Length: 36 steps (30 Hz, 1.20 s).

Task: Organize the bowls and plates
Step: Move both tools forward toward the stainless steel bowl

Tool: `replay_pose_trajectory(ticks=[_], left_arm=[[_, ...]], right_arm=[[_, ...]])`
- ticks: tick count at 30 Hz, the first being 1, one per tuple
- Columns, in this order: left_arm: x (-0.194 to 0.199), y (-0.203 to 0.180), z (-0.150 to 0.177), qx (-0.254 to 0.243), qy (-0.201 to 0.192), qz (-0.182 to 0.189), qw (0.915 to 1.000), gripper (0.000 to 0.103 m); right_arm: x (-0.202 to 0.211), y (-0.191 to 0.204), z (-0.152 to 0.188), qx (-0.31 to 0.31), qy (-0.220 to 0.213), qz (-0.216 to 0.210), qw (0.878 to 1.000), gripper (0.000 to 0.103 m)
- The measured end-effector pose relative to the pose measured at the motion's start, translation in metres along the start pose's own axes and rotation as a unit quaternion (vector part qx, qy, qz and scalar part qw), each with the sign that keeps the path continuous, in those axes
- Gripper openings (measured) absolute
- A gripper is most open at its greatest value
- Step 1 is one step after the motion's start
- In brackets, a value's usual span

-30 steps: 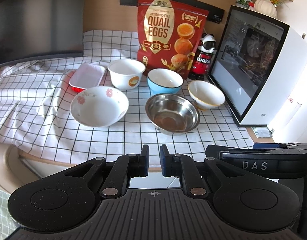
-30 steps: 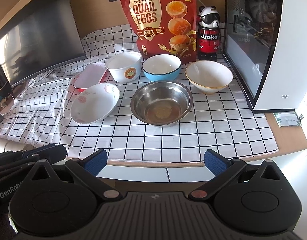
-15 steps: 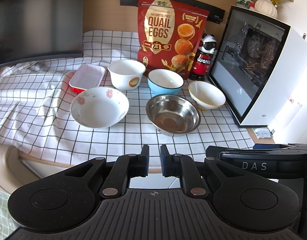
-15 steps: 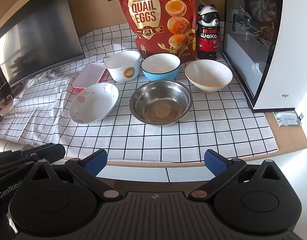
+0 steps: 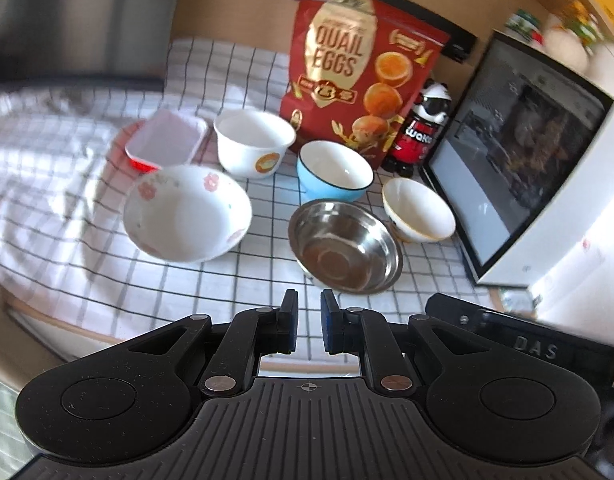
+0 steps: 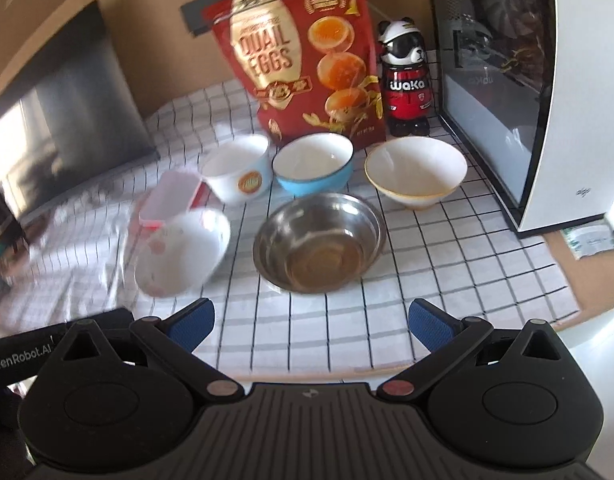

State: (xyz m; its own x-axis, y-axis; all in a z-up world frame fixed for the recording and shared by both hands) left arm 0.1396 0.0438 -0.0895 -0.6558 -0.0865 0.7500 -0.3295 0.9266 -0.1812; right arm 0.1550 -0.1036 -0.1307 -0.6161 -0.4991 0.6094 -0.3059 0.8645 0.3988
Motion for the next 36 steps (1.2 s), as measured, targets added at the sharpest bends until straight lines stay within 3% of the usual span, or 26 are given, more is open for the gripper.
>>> replay_pose_trajectory(ticks=[5,8,11,14,18,22,24,25,26,28,31,36], left_arm=[[-0.054,0.013,-0.027,0.043,0.050,0.091,0.9937,0.014],[-0.087,0.019,-0.045,0.011,0.063,0.088,0.9941,0.014],[-0.113,0.012,-0.060,-0.055,0.051,0.107,0.9914,0.014],[-0.141,0.009,-0.071,-0.078,0.073,0.116,0.9875,0.014],[-0.178,0.006,-0.079,-0.107,0.086,0.097,0.9857,0.014],[-0.209,-0.011,-0.073,-0.105,0.128,0.129,0.9776,0.019],[-0.224,-0.011,-0.073,-0.120,0.119,0.079,0.9825,0.020],[-0.229,-0.012,-0.072,-0.118,0.123,0.068,0.9831,0.020],[-0.233,-0.015,-0.068,-0.114,0.133,0.075,0.9816,0.020],[-0.240,-0.019,-0.064,-0.115,0.147,0.078,0.9793,0.021],[-0.252,-0.013,-0.063,-0.100,0.154,0.040,0.9821,0.024],[-0.262,-0.014,-0.053,-0.079,0.174,0.029,0.9811,0.025]], right_arm=[[-0.032,-0.015,-0.021,-0.051,-0.043,-0.007,0.998,0.103],[-0.050,-0.015,-0.036,-0.037,-0.071,0.009,0.997,0.103],[-0.068,-0.016,-0.044,-0.007,-0.045,0.062,0.997,0.103],[-0.071,-0.019,-0.049,0.008,-0.040,0.098,0.994,0.103],[-0.070,-0.025,-0.050,0.030,-0.039,0.107,0.993,0.103],[-0.096,-0.045,-0.046,0.054,-0.002,0.096,0.994,0.103],[-0.112,-0.061,-0.046,0.056,-0.002,0.081,0.995,0.102],[-0.121,-0.070,-0.045,0.043,0.007,0.078,0.996,0.096],[-0.132,-0.077,-0.044,0.036,0.020,0.066,0.997,0.091],[-0.147,-0.088,-0.047,0.032,0.024,0.047,0.998,0.090],[-0.170,-0.107,-0.053,0.000,0.034,0.021,0.999,0.086],[-0.202,-0.119,-0.052,-0.018,0.064,-0.003,0.998,0.067]])
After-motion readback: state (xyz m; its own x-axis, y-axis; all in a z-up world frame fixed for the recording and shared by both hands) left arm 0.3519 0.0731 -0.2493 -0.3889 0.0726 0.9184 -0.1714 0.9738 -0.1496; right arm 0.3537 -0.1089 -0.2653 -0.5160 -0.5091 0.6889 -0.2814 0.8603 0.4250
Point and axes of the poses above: each gripper's, at about its wrist camera, not at the fingertips, and x roughly against the way its jaws point, y to its left, z to its underside, the point moved 10 cm from there along -x, roughly the way its jaws point, and after that the axes turned 10 degrees about -z, right-handed, at the moved point
